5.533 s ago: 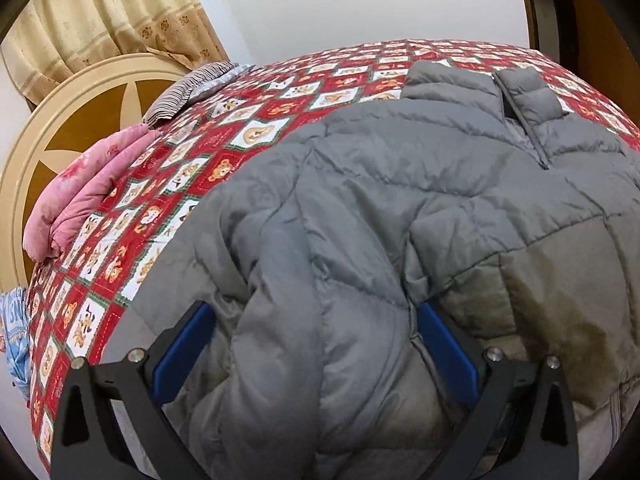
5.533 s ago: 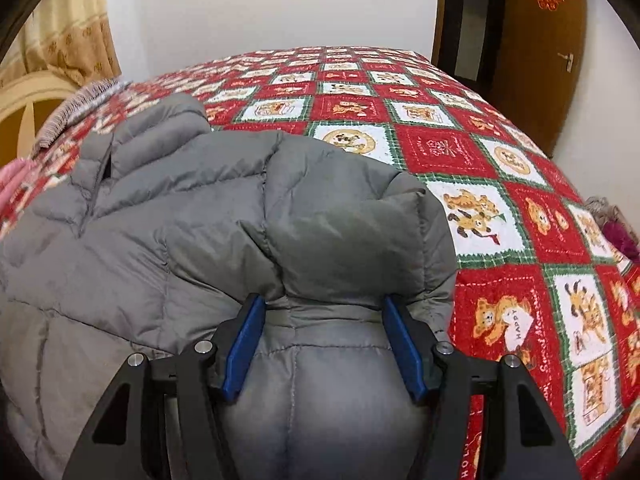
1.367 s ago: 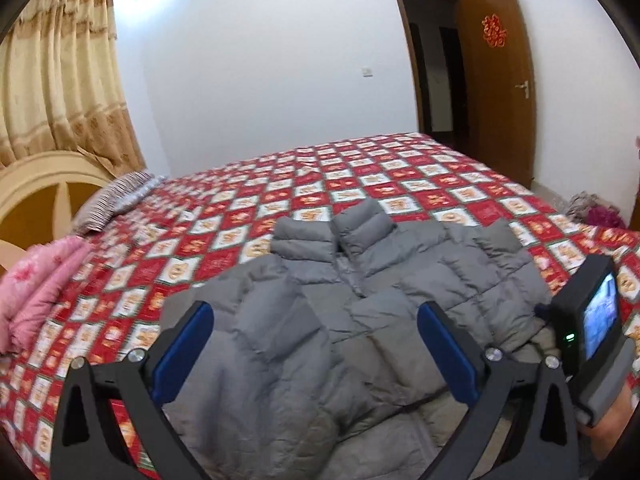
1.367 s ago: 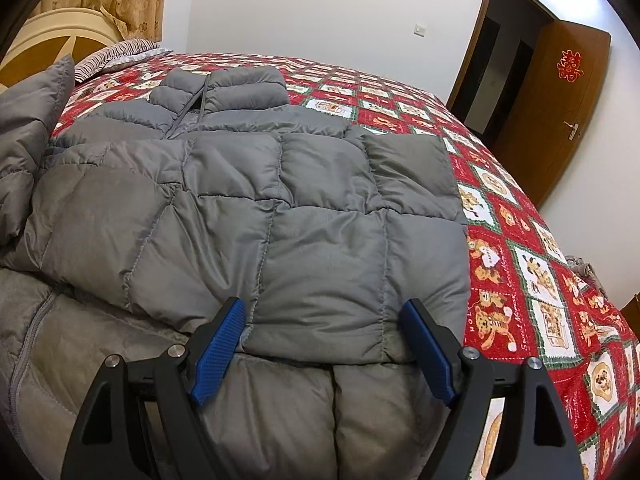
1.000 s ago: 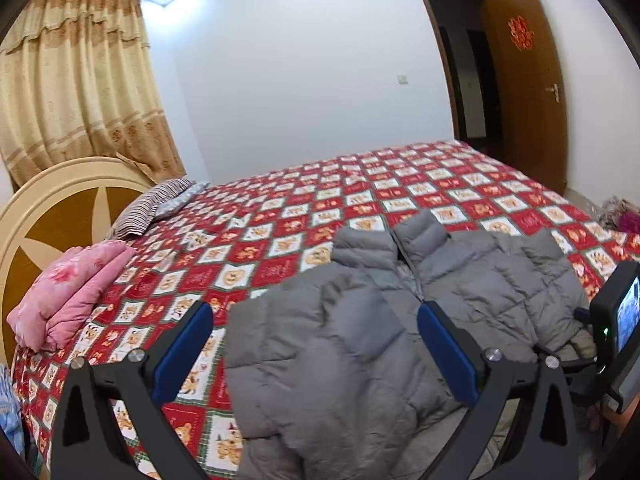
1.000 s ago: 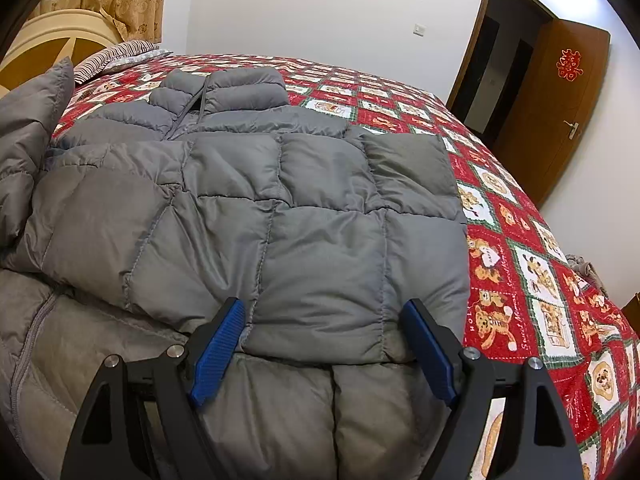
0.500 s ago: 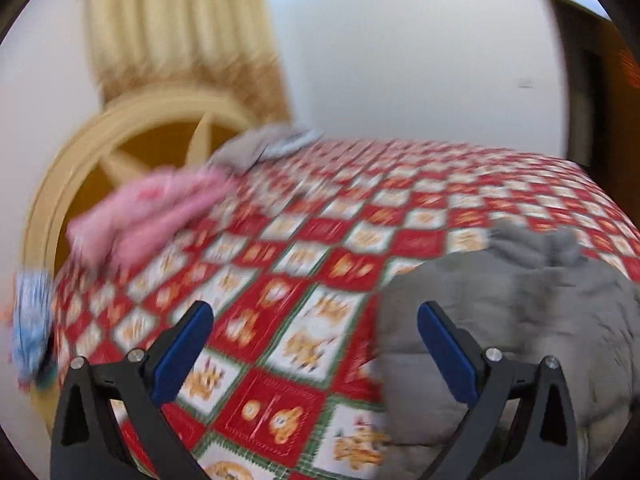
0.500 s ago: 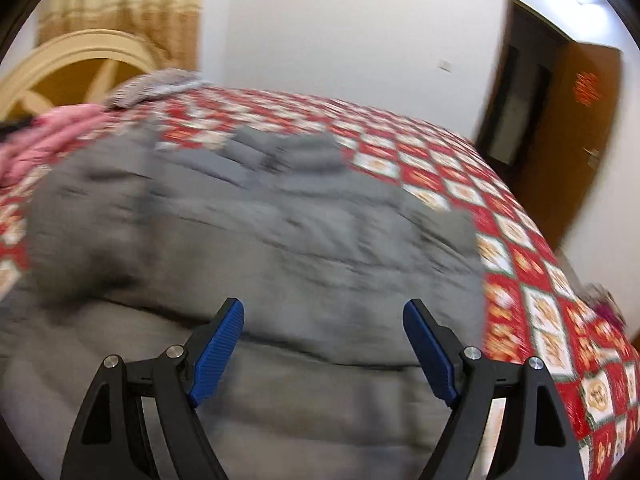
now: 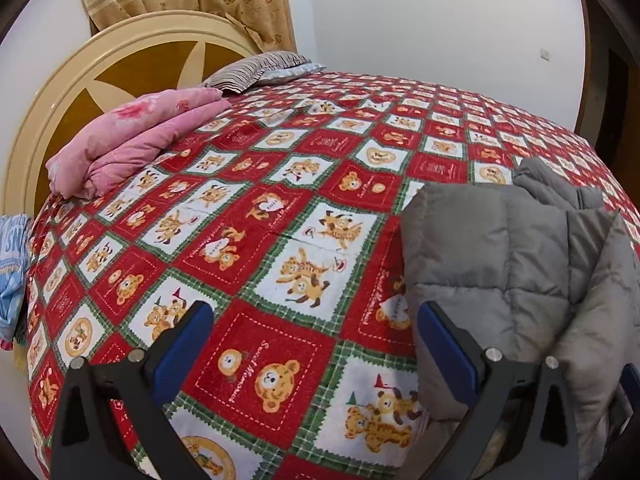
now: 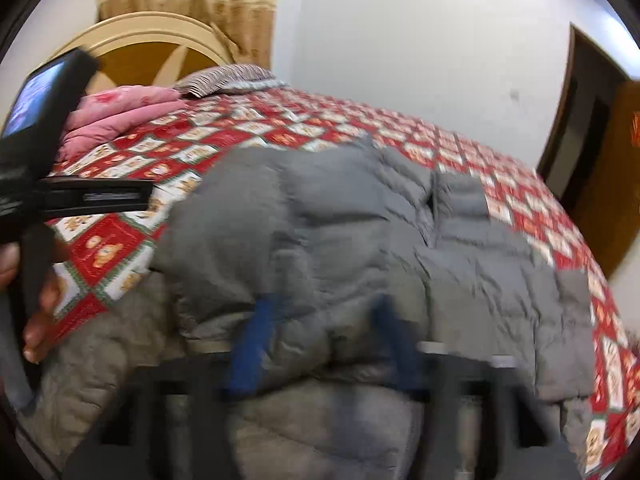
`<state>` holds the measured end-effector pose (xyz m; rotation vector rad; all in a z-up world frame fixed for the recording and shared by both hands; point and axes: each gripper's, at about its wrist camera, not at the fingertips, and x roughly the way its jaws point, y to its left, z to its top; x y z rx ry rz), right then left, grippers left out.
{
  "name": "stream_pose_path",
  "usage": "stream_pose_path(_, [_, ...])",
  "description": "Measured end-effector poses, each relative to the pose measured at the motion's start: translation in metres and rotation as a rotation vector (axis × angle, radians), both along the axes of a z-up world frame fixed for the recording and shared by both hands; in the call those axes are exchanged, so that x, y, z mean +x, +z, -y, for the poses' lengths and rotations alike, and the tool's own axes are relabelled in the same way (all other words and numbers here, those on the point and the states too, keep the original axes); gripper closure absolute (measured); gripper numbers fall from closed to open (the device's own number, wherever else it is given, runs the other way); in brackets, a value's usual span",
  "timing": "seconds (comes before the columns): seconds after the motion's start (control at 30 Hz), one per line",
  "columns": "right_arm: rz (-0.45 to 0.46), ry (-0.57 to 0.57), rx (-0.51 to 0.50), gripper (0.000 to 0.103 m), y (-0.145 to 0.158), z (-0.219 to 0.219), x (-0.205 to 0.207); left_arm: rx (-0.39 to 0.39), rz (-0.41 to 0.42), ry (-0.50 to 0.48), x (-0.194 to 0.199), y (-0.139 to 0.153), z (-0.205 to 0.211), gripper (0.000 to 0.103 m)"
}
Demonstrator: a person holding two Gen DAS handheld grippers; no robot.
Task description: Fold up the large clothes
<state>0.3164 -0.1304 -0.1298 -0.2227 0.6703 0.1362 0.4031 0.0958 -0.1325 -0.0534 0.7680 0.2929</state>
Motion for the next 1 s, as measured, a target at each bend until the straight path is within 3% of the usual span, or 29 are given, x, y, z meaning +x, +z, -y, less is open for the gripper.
stream_pose_path(0.1, [-0.015, -0.036, 0.034, 0.096, -0.001, 0.025, 0.002, -0.014, -0.017, -0.002, 0.004, -0.005, 0.0, 0.0])
stream_pose_path(0.27, [-0.004, -0.055, 0.075, 0.098, 0.007, 0.043, -0.006, 0.004, -0.01, -0.032, 0.0, -0.005, 0.011, 0.0])
stream_pose_path(0.3, [0.018, -0.062, 0.077, 0.093, 0.01, 0.043, -0.012, 0.008, -0.009, -0.042, 0.001, -0.004, 0.014, 0.0])
stream_pose_path(0.33, [0.035, -0.065, 0.078, 0.081, 0.012, 0.042, -0.018, 0.01, -0.011, -0.05, 0.001, -0.004, 0.016, 0.0])
stream_pose_path(0.37, [0.039, -0.056, 0.085, 0.039, 0.012, 0.039, -0.022, 0.01, -0.011, -0.053, 0.001, -0.004, 0.017, 0.0])
stream_pose_path(0.4, [0.047, -0.043, 0.102, 0.013, 0.012, 0.036, -0.027, 0.005, -0.005, -0.057, 0.001, -0.003, 0.018, 0.0])
stream_pose_path(0.47, [0.062, -0.013, 0.111, 0.013, 0.012, 0.027, -0.035, 0.003, 0.0, -0.063, 0.0, -0.001, 0.017, 0.0])
stream_pose_path(0.67, [0.079, 0.072, 0.001, 0.013, 0.004, -0.022, -0.041, -0.011, 0.012, -0.069, -0.007, 0.004, 0.008, 0.0])
stream_pose_path(0.9, [0.096, 0.064, -0.067, 0.014, -0.007, -0.05, -0.03, -0.018, 0.001, -0.076, -0.009, -0.001, 0.0, 0.0])
stream_pose_path(0.93, [0.095, 0.048, -0.057, 0.018, -0.007, -0.046, -0.028, -0.016, 0.001, -0.079, -0.01, -0.001, 0.0, 0.0])
stream_pose_path(1.0, [0.062, 0.03, -0.033, 0.056, -0.007, -0.036, -0.022, -0.006, 0.001, -0.088, -0.009, -0.002, 0.001, 0.0])
